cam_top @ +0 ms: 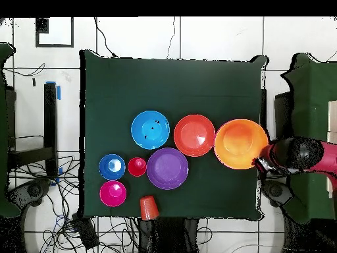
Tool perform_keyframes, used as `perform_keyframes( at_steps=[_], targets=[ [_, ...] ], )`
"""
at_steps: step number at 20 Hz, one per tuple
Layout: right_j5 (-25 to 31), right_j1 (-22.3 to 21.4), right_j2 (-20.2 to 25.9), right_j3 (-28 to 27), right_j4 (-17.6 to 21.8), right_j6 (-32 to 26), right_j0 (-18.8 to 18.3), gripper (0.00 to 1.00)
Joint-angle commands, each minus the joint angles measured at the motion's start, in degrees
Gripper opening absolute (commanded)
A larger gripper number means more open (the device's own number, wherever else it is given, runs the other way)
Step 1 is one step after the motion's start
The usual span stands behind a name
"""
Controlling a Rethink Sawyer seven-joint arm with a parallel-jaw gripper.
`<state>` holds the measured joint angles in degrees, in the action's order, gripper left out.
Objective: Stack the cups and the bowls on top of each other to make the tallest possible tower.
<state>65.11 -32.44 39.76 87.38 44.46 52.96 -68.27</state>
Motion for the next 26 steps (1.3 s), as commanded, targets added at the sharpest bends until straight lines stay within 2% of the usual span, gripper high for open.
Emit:
perform_keyframes(
  at_steps=[1, 11, 12, 16, 19, 26],
  targets=[
    [-6.9, -2.2, -2.5, 9.6, 0.9, 1.8, 1.9, 1.00],
    [-14.6, -2.0, -2.5, 12.5, -0.2, 4.4, 0.6, 1.00],
    [-15.8, -1.9, -2.4, 12.8, -0.6, 4.5, 0.3, 0.00],
    [-21.2, -1.2, -1.1, 14.5, -2.0, 6.0, -1.9, 0.00],
    [-20.5, -1.8, -2.3, 14.0, -1.7, 6.4, 0.0, 0.00],
    [-23.6, -0.9, -2.5, 13.8, -2.4, 6.3, 0.1, 0.00]
  ],
)
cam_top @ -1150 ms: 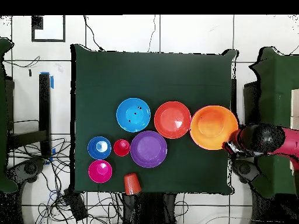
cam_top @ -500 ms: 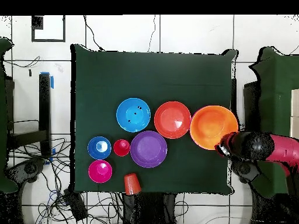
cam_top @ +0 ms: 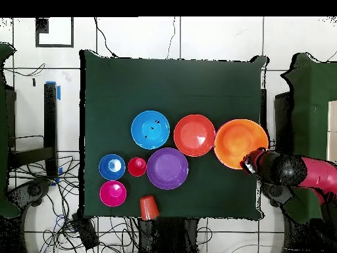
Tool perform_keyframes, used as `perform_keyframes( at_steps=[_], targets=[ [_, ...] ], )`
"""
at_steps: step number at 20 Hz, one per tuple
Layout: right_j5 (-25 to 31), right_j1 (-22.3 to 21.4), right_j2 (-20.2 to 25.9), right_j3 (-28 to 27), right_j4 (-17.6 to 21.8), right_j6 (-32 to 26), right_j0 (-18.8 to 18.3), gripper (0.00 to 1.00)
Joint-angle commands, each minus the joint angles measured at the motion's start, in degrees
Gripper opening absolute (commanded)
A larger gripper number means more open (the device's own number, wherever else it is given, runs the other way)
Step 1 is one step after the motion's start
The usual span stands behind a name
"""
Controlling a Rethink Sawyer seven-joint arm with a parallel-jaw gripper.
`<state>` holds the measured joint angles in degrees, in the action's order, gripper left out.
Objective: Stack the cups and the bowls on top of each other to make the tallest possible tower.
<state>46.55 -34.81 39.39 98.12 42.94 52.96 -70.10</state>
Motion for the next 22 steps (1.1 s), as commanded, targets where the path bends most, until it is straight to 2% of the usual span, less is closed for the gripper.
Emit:
perform_keyframes(
  at_steps=[1, 7, 16, 22],
  targets=[
    [-6.0, 2.1, -1.8, 2.7, -1.0, 6.0, 1.8, 0.00],
    [-11.6, 4.1, 0.6, 3.4, -1.4, 3.6, -0.6, 0.00],
    [-14.2, 4.2, 0.7, 2.0, -1.2, 1.2, -0.7, 0.00],
    [-17.3, 5.2, 2.1, 2.3, -0.8, -0.1, -2.4, 0.00]
  ],
)
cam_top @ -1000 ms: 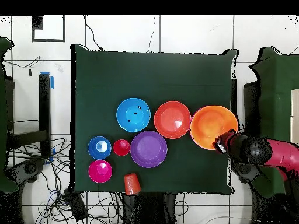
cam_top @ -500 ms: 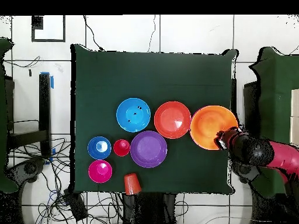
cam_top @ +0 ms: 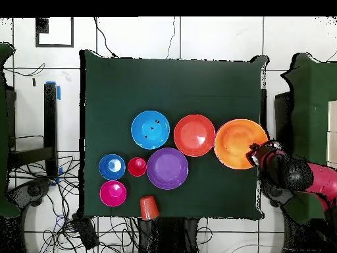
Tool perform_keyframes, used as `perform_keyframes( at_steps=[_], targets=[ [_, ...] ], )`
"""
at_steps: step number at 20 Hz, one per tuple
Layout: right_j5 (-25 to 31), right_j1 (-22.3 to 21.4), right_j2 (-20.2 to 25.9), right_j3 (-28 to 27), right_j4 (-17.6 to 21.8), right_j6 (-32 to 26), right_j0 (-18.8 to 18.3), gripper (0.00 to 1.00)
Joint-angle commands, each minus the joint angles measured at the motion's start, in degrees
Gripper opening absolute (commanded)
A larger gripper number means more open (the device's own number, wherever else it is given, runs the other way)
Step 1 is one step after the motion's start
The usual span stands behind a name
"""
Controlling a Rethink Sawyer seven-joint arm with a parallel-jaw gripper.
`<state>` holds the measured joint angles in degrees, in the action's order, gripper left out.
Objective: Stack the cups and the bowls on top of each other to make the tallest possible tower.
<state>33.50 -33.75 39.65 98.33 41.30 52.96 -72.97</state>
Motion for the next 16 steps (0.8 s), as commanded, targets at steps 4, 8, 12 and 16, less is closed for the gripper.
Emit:
perform_keyframes(
  at_steps=[4, 8, 12, 16],
  targets=[
    [-5.7, 4.9, 1.6, 2.1, 1.3, -0.1, 0.0, 0.00],
    [-7.7, 5.7, 1.7, 2.5, 1.6, 0.4, -0.6, 0.00],
    [-10.6, 7.4, 1.6, 2.9, 2.5, 0.8, -1.7, 0.00],
    [-9.6, 10.6, 0.0, 1.8, 2.5, 0.3, -1.8, 0.00]
  ],
)
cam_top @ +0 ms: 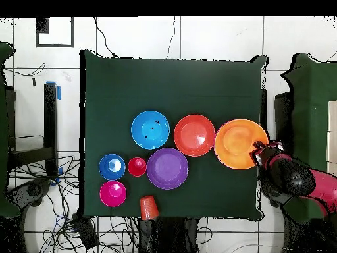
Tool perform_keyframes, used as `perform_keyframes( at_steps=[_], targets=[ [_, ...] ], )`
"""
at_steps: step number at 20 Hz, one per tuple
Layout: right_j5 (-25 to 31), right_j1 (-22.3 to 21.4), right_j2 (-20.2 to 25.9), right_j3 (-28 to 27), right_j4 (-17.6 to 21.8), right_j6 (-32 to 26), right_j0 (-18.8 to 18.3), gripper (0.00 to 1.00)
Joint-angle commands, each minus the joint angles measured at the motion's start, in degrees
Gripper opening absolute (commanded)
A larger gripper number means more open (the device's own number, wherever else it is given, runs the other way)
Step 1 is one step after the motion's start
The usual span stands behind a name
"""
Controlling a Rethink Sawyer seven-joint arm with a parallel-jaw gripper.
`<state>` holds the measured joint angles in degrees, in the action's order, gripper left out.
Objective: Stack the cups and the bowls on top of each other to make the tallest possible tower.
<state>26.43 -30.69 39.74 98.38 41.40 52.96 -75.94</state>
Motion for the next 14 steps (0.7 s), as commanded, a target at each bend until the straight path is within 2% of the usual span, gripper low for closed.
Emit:
perform_keyframes(
  at_steps=[1, 6, 14],
  targets=[
    [-1.4, 7.9, -1.3, 1.1, 2.4, 0.8, 2.1, 0.00],
    [1.3, 8.5, -2.3, 0.4, 0.9, 1.5, 2.7, 0.00],
    [0.0, 14.9, -2.4, -1.6, 1.3, 0.8, 1.7, 0.00]
  ],
)
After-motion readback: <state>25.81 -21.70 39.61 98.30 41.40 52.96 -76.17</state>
